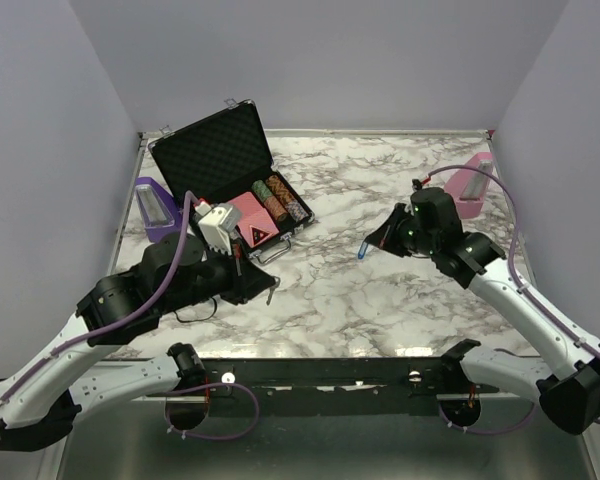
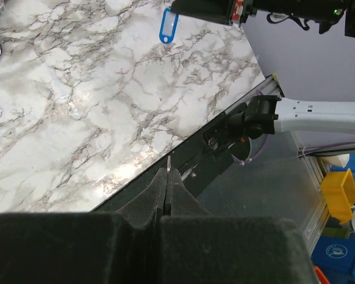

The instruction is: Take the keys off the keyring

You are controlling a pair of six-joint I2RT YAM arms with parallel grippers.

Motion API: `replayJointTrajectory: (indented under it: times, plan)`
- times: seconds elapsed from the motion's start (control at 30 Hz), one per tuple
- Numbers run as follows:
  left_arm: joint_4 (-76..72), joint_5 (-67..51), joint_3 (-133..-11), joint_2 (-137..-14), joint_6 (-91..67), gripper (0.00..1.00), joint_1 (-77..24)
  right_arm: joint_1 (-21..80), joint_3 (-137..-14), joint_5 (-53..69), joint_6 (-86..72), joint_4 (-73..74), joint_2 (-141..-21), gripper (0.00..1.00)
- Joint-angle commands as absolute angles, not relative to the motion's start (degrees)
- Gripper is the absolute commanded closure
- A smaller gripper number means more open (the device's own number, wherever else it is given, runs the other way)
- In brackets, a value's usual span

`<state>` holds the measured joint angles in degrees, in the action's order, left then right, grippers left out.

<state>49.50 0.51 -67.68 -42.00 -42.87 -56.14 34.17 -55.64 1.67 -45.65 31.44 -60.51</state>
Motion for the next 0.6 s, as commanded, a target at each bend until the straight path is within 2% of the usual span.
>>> replayJointTrajectory:
  times: [0.0, 0.2, 0.57]
  plan:
    - [50.27, 1.23, -66.71, -40.08, -42.36, 1.00, -55.55, 29.36, -57.91, 6.85, -45.62, 27.86, -63.27, 0.99]
    - [49.66, 1.32, -65.92, -39.99, -43.15, 1.00, -55.46, 25.85, -63.98, 6.68, -45.61, 29.44, -69.42, 0.99]
    - [47.64, 0.09, -65.48, -40.87, -44.65, 1.00, -55.28, 21.62, -67.58, 15.46, -45.35, 26.81, -77.95, 0.99]
